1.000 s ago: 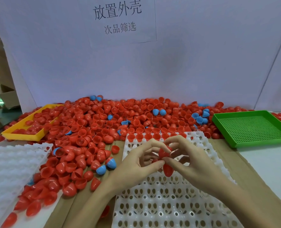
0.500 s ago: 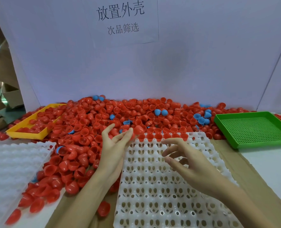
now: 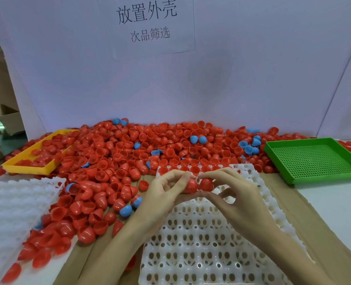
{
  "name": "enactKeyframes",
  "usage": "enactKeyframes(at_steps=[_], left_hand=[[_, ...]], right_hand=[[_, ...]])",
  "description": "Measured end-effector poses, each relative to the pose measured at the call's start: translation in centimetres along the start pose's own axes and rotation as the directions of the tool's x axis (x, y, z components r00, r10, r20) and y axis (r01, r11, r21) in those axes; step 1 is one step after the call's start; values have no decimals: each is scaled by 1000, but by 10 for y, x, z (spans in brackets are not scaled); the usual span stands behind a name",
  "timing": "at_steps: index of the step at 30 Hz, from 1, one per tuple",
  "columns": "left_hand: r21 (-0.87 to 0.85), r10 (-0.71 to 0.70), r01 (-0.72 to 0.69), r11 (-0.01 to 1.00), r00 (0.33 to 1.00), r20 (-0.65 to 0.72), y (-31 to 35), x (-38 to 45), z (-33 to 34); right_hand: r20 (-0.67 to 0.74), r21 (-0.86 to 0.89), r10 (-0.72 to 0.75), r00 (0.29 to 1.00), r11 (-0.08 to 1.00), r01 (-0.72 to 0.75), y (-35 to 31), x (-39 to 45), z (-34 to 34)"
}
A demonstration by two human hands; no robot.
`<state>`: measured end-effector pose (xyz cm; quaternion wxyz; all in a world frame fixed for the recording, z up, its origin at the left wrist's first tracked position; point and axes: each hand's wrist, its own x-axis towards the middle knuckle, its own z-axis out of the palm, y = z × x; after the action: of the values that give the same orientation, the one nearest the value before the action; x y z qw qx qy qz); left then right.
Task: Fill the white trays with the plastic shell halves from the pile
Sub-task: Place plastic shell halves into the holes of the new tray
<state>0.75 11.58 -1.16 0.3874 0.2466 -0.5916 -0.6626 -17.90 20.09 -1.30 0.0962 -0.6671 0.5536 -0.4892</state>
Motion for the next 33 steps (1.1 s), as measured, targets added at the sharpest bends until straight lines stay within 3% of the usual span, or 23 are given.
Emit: enactKeyframes(at_steps=[4, 7, 14, 17, 21, 33], left_hand=[[216, 134, -142, 966, 990, 53, 6, 0, -4], [305, 181, -197, 932, 980, 77, 6, -1, -4], [285, 63, -86, 955, 994, 89, 1, -3, -1], [264, 62, -84, 961, 994, 93, 0, -3, 0], [250, 62, -73, 965, 997, 53, -1, -1, -1], [361, 73, -124, 924, 986, 151, -9, -4, -1]], right_hand=[[1, 127, 143, 990, 982, -142, 2, 1, -2], [34, 215, 161, 986, 963, -165, 1, 1, -2], [-6, 314, 173, 985, 935, -163, -1, 1, -1], [-20, 271, 135, 991, 954, -124, -1, 0, -1], [-25, 72, 58, 998, 996, -56, 1, 0, -1], [-3, 117, 61, 998, 991, -60, -2, -2, 1]])
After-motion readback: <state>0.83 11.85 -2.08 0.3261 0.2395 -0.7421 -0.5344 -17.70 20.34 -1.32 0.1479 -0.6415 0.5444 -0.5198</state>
